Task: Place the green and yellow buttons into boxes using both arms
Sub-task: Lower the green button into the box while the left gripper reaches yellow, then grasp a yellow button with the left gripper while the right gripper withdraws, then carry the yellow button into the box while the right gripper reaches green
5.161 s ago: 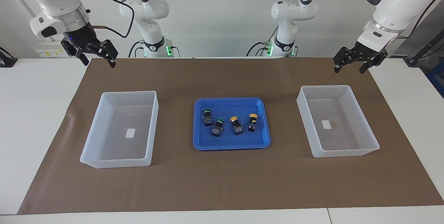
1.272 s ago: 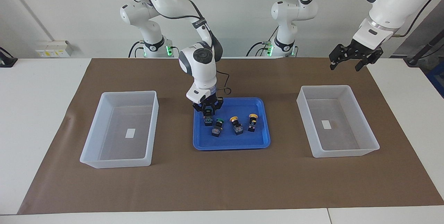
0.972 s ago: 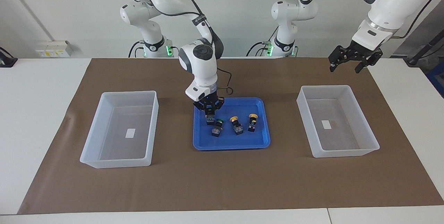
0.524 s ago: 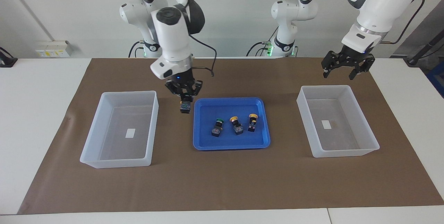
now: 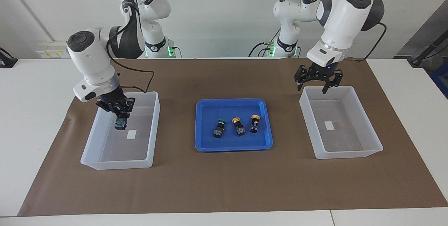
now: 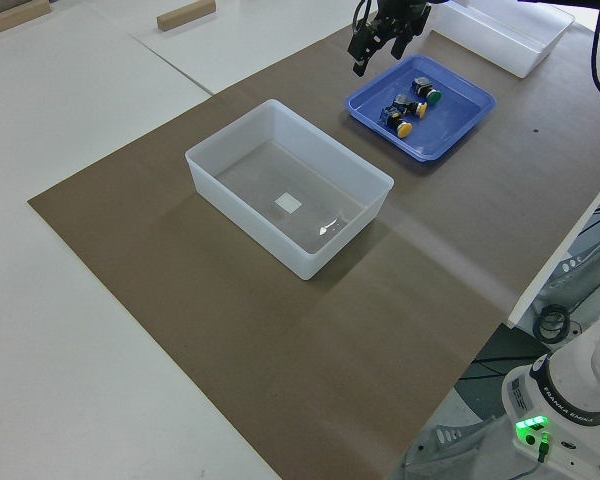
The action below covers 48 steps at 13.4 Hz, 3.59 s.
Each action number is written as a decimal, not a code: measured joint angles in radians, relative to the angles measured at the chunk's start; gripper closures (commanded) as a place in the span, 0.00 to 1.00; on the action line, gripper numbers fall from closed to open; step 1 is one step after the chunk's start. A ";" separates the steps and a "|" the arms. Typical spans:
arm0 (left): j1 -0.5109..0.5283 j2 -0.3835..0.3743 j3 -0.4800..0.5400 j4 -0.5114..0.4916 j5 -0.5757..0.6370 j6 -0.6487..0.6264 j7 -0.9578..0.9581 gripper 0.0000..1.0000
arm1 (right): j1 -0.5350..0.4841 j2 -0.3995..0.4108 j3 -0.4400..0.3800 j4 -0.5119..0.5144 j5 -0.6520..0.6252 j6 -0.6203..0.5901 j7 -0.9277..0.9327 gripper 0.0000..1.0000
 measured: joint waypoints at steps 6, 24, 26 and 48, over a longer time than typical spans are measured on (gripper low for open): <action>-0.109 0.122 -0.001 -0.100 0.000 0.293 -0.162 0.00 | -0.018 0.104 0.000 -0.062 0.000 0.159 0.000 0.00; -0.233 0.328 -0.001 -0.131 0.000 0.548 -0.212 0.86 | -0.012 -0.124 0.019 0.302 0.001 -0.423 0.067 0.00; -0.240 0.328 -0.001 -0.130 0.000 0.549 -0.212 1.00 | -0.011 -0.134 0.023 0.341 0.001 -0.488 0.067 0.00; 0.227 0.156 0.037 0.046 0.001 0.218 -0.044 1.00 | 0.419 0.235 0.067 0.351 0.001 -0.054 0.535 0.00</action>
